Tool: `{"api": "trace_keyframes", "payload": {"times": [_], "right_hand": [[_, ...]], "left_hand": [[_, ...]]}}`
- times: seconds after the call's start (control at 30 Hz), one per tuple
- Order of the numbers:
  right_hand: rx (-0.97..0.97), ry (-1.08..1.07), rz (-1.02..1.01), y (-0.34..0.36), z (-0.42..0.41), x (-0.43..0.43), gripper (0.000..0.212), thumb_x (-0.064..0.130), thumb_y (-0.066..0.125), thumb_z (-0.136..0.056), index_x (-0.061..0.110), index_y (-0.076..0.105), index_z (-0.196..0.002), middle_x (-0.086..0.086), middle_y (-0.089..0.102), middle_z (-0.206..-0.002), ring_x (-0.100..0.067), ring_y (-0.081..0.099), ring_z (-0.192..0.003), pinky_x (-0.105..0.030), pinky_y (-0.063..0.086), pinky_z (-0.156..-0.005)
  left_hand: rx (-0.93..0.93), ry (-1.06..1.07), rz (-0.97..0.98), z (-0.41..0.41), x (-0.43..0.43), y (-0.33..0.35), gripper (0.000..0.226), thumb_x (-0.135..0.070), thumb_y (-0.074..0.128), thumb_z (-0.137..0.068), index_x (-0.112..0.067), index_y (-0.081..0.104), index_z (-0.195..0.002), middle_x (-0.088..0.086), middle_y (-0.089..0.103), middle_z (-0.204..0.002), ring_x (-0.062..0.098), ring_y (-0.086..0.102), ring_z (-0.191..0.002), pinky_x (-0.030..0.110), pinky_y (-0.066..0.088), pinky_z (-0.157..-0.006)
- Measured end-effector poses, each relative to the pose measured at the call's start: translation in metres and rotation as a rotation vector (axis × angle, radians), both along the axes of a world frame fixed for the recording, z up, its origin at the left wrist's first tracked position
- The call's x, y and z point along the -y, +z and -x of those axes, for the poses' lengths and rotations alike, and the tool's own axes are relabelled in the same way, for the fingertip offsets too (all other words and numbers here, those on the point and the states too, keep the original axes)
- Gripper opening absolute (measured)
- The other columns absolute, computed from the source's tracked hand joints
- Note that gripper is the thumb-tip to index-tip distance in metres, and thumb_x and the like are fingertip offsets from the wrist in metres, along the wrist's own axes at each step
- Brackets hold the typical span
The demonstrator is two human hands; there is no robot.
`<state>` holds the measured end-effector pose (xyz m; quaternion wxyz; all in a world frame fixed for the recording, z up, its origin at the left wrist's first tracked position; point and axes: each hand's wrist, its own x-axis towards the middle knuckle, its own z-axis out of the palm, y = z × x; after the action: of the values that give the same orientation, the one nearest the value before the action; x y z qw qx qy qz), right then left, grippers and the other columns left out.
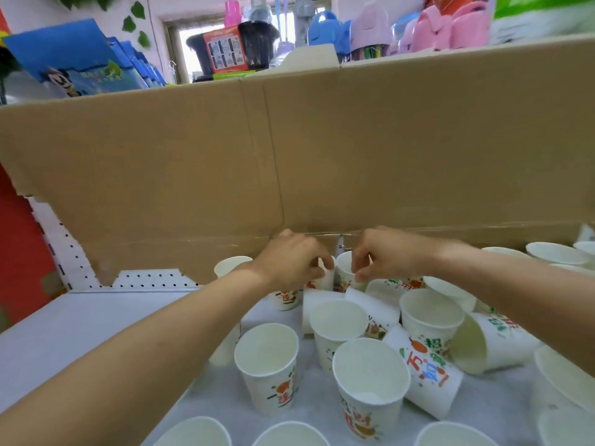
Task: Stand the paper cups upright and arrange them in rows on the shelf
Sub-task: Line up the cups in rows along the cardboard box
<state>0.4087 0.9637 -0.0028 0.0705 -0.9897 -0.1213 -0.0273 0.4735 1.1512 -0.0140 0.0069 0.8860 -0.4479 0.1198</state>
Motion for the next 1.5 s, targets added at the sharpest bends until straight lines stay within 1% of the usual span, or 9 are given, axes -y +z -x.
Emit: {"api": "trace_keyframes", "payload": {"times": [0.13, 0.27, 0.37, 0.47, 0.6, 0.97, 1.2, 1.3, 1.5], "right_hand": [[0.092, -0.027, 0.172, -0.006, 0.001, -0.002, 0.007, 0.026, 0.063, -0.085, 0.022, 0.069, -0.085, 0.009, 0.064, -0.083, -0.014, 0.058, -0.075, -0.034, 0.048, -0.062], [0.130, 0.035, 0.143, -0.001, 0.011, 0.000, 0.018, 0.031, 0.060, -0.090, 0.026, 0.067, -0.106, 0.013, 0.055, -0.087, -0.010, 0.053, -0.079, -0.029, 0.041, -0.062], [0.025, 0.071, -0.022, 0.004, 0.022, -0.004, 0.018, 0.035, 0.059, -0.092, 0.030, 0.065, -0.108, 0.014, 0.054, -0.077, -0.005, 0.050, -0.067, -0.025, 0.039, -0.060], [-0.069, 0.047, -0.035, 0.003, 0.025, -0.011, 0.023, 0.040, 0.058, -0.092, 0.030, 0.062, -0.112, 0.015, 0.053, -0.079, -0.004, 0.051, -0.068, -0.023, 0.038, -0.061], [-0.190, 0.002, -0.014, -0.003, 0.023, -0.018, 0.034, 0.041, 0.063, -0.087, 0.031, 0.058, -0.119, 0.017, 0.054, -0.088, -0.005, 0.054, -0.078, -0.022, 0.041, -0.067], [-0.258, 0.007, -0.014, -0.010, 0.035, -0.020, 0.042, 0.043, 0.075, -0.077, 0.038, 0.054, -0.114, 0.010, 0.059, -0.105, -0.011, 0.059, -0.091, -0.030, 0.053, -0.080], [-0.268, -0.064, 0.054, -0.013, 0.041, -0.031, 0.064, 0.049, 0.071, -0.079, 0.030, 0.039, -0.131, 0.010, 0.051, -0.108, -0.013, 0.054, -0.094, -0.025, 0.045, -0.075], [-0.262, -0.081, 0.069, -0.019, 0.041, -0.035, 0.068, 0.049, 0.070, -0.079, 0.030, 0.035, -0.134, 0.005, 0.054, -0.121, -0.015, 0.052, -0.094, -0.027, 0.044, -0.074], [-0.095, -0.105, -0.161, -0.021, 0.038, -0.027, 0.067, 0.047, 0.074, -0.073, 0.030, 0.041, -0.129, 0.011, 0.052, -0.112, -0.012, 0.055, -0.093, -0.027, 0.048, -0.078]], "left_hand": [[0.092, 0.055, -0.065, -0.001, -0.013, 0.003, 0.019, -0.033, 0.059, -0.091, -0.030, 0.069, -0.108, -0.012, 0.070, -0.096, 0.013, 0.062, -0.093, 0.032, 0.036, -0.089], [0.059, 0.080, 0.013, 0.008, -0.028, 0.005, 0.025, -0.032, 0.058, -0.094, -0.032, 0.063, -0.118, -0.015, 0.066, -0.110, 0.009, 0.057, -0.104, 0.029, 0.034, -0.090], [-0.132, 0.175, 0.190, 0.022, -0.036, 0.009, 0.016, -0.036, 0.056, -0.093, -0.029, 0.070, -0.099, -0.011, 0.070, -0.092, 0.010, 0.063, -0.082, 0.029, 0.050, -0.075], [-0.334, 0.370, 0.148, 0.033, -0.037, 0.008, 0.041, -0.051, 0.054, -0.091, -0.017, 0.072, -0.076, -0.005, 0.069, -0.062, 0.010, 0.061, -0.054, 0.023, 0.046, -0.055], [-0.526, 0.470, 0.064, 0.042, -0.024, 0.001, 0.041, -0.052, 0.056, -0.089, -0.015, 0.074, -0.083, -0.010, 0.067, -0.056, 0.008, 0.054, -0.049, 0.022, 0.043, -0.055], [-0.618, 0.379, 0.166, 0.054, -0.026, 0.003, 0.029, -0.045, 0.064, -0.086, -0.019, 0.075, -0.076, 0.002, 0.069, -0.073, 0.012, 0.049, -0.058, 0.021, 0.038, -0.053], [-0.433, 0.306, 0.355, 0.049, -0.042, 0.010, 0.017, -0.034, 0.067, -0.087, -0.018, 0.075, -0.084, 0.001, 0.063, -0.063, 0.008, 0.047, -0.049, 0.019, 0.037, -0.048], [-0.190, 0.247, 0.254, 0.049, -0.053, 0.014, 0.016, -0.033, 0.062, -0.090, -0.023, 0.075, -0.089, -0.006, 0.071, -0.081, 0.010, 0.063, -0.071, 0.032, 0.053, -0.061], [0.078, 0.270, -0.038, 0.046, -0.073, 0.004, 0.018, -0.038, 0.058, -0.090, -0.024, 0.068, -0.086, -0.004, 0.060, -0.091, 0.020, 0.054, -0.088, 0.029, 0.045, -0.063]]}}
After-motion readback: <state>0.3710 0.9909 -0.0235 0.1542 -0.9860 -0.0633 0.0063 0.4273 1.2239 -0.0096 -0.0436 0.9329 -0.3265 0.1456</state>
